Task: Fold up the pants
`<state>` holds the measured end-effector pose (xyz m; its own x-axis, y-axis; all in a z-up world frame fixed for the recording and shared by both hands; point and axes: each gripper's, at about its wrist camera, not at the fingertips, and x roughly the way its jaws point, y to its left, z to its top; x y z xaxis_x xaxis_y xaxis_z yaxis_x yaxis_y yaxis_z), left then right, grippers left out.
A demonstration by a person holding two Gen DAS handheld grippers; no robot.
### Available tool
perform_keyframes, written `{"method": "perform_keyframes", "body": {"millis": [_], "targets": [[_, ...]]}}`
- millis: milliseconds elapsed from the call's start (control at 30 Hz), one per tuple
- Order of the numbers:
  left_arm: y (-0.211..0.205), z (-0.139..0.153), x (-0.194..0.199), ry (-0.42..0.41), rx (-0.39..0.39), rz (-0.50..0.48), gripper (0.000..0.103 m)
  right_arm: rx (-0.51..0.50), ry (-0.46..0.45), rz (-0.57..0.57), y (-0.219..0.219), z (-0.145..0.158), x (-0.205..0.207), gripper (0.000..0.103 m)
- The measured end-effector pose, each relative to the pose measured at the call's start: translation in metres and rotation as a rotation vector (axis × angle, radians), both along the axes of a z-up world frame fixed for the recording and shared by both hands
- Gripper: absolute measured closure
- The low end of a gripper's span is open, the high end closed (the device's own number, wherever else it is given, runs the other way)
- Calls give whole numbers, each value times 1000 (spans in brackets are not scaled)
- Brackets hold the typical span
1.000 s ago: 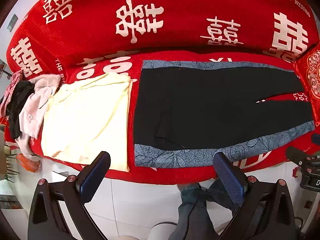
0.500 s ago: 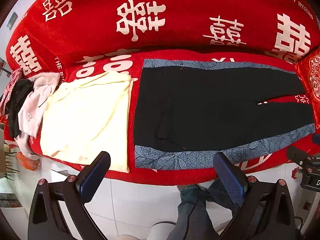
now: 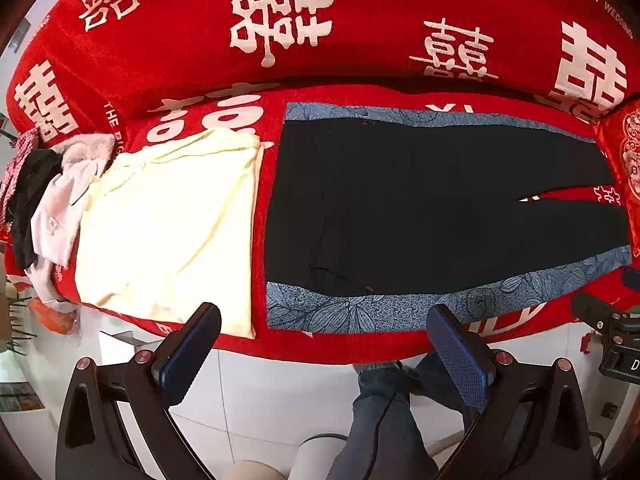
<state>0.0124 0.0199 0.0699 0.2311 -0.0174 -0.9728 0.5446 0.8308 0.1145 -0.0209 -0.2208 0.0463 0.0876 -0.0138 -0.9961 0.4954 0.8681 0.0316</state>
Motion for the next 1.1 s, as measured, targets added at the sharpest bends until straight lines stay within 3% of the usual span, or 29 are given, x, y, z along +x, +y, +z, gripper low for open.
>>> {"method": "perform_keyframes", "body": {"millis": [300,533,633,733,900,1033,1100], "targets": [[5,-25,0,67,6,19,0,29,27,-29,-6,-23,0,0],[9,-61,3,114,12,64,0,66,70,-42,-8,-62,-1,0],[6,-80,6,124,14,75,0,101,45,-50,-9,-80,-2,0],[8,-98,10,121,-20,96,0,199,-25,-66,-12,-97,-4,0],[25,-128,21,152,-104,157,0,544,-188,-81,-2,-129,-12,0],[50,-148,22,199,-192,219,0,730,-212,-105,22,-173,-22,0],[61,-154,19,197,-215,221,4,759,-214,-125,31,-191,-24,2]]}}
